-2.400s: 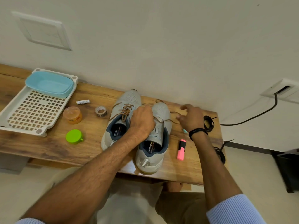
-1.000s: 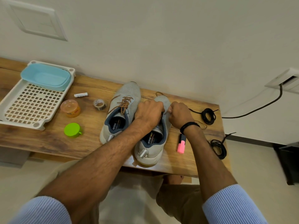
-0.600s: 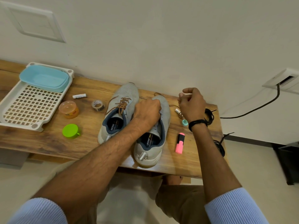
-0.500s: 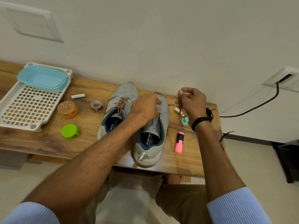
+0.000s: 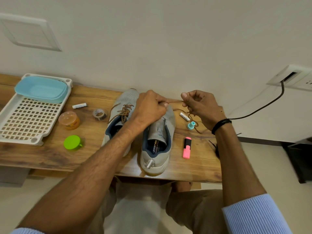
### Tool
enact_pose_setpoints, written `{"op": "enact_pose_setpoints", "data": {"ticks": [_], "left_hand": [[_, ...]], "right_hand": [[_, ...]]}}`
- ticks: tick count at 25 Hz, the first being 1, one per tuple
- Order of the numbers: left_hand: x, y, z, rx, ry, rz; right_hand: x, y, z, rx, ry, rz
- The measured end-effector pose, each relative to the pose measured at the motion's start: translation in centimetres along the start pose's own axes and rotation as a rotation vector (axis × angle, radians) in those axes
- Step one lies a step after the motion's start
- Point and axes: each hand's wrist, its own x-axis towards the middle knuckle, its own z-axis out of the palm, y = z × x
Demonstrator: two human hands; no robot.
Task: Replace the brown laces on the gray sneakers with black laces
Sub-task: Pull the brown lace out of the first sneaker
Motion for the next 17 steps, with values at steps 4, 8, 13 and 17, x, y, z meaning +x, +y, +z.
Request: {"op": "enact_pose_setpoints", "data": {"ticks": [4, 8, 13, 17], "left_hand": [[-0.2, -0.6, -1.6, 0.184, 0.103, -0.176], [-0.2, 1.7, -0.9, -0.486, -0.11, -0.118], [-0.1, 2.5, 0.2, -0.959, -0.452, -0.373], [-0.1, 2.4, -0.7, -1.102, -0.571, -0.484]], "right_hand": [[0.0, -0.2, -2.1, 0.051, 0.142, -0.127], [-0.5, -1.5, -2.0, -0.031, -0.078, -0.156], [-0.8, -1.5, -0.3, 0.008, -0.097, -0.212], [-0.2, -0.9, -0.3, -0.003, 0.111, -0.273]]}}
